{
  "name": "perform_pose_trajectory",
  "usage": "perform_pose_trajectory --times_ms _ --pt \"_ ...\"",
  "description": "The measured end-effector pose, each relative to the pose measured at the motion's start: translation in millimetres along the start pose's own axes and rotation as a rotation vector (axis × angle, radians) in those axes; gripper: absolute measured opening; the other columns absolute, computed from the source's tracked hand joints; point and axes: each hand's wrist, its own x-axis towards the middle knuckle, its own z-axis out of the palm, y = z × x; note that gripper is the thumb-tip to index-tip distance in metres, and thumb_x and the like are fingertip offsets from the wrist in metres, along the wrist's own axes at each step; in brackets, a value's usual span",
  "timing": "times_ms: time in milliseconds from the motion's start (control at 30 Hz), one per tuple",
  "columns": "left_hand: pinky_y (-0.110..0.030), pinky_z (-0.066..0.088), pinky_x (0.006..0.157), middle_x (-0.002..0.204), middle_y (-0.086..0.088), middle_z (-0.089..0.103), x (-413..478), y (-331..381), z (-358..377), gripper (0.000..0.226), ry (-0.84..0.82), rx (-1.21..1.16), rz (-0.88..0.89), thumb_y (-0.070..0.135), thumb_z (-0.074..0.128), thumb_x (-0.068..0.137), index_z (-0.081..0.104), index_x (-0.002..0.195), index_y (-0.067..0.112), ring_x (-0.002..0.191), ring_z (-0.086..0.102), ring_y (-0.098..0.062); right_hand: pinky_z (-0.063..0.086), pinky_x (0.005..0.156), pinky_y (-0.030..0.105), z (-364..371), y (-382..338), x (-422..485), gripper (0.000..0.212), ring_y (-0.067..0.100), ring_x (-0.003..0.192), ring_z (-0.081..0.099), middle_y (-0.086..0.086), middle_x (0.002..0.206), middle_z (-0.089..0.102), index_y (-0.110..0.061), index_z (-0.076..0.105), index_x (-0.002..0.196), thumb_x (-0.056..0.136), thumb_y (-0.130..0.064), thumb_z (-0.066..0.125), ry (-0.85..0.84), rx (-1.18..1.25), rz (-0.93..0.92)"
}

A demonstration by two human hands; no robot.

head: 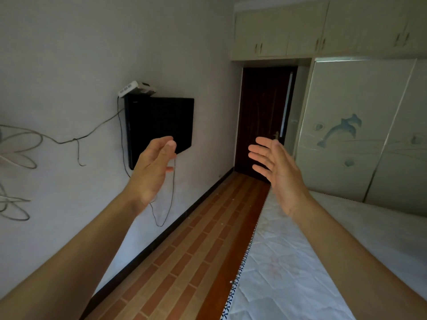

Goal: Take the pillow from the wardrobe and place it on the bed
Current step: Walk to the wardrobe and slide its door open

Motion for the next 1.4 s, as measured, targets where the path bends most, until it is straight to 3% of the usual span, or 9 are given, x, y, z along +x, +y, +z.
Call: perform_pose_trajectory --times_ms 267,400,600,800,967,1233,1400 --pt "-0.036 0.049 0.099 0.135 0.004 0.055 85 -52 -29 0.045 0.010 0.048 0.000 0.045 0.041 0.098 0.046 0.138 0.025 0.119 0.055 -0.009 0.043 0.108 0.041 54 62 90 0.044 0.006 0.118 0.060 -0.006 0.129 0.064 -0.035 0.056 0.127 0.097 -0.058 0.034 -0.020 0.076 -0.033" --pt "-0.032 0.050 0.096 0.133 0.004 0.056 138 -72 -40 0.043 0.010 0.062 0.013 0.043 0.041 0.099 0.047 0.137 0.025 0.117 0.056 -0.008 0.043 0.109 0.039 77 81 140 0.050 0.006 0.119 0.060 -0.004 0.130 0.062 -0.034 0.055 0.128 0.091 -0.061 0.036 -0.031 0.095 -0.023" --pt "-0.033 0.050 0.097 0.134 0.005 0.055 201 -115 -60 0.047 -0.024 0.074 0.024 0.044 0.040 0.098 0.045 0.140 0.023 0.119 0.056 -0.009 0.043 0.109 0.040 110 118 197 0.040 0.005 0.117 0.061 -0.006 0.129 0.064 -0.032 0.056 0.128 0.101 -0.050 0.032 0.009 0.077 0.015" --pt "-0.030 0.049 0.096 0.133 0.006 0.055 261 -173 -84 0.048 -0.061 0.059 0.028 0.046 0.039 0.097 0.044 0.140 0.024 0.119 0.055 -0.009 0.043 0.109 0.042 151 153 247 0.051 0.006 0.116 0.062 -0.006 0.126 0.066 -0.031 0.057 0.129 0.092 -0.060 0.036 0.057 0.035 0.013" --pt "-0.028 0.049 0.094 0.133 0.005 0.054 317 -217 -117 0.048 -0.115 0.023 0.051 0.045 0.039 0.098 0.043 0.140 0.024 0.118 0.055 -0.008 0.044 0.109 0.044 198 184 284 0.041 0.009 0.117 0.062 -0.006 0.124 0.067 -0.034 0.058 0.125 0.099 -0.053 0.033 0.133 0.018 0.021" --pt "-0.040 0.048 0.100 0.136 0.000 0.052 400 -263 -141 0.044 -0.209 -0.058 0.092 0.042 0.037 0.100 0.043 0.139 0.021 0.120 0.054 -0.013 0.048 0.103 0.036 249 201 332 0.044 0.006 0.113 0.063 -0.007 0.122 0.068 -0.036 0.058 0.123 0.091 -0.056 0.036 0.233 -0.061 0.019" --pt "-0.041 0.047 0.101 0.133 0.005 0.053 443 -299 -116 0.037 -0.297 -0.126 0.076 0.048 0.041 0.097 0.046 0.130 0.032 0.119 0.054 -0.011 0.048 0.103 0.036 244 216 361 0.048 0.004 0.113 0.063 -0.008 0.121 0.068 -0.032 0.057 0.127 0.092 -0.056 0.034 0.313 -0.126 0.006"
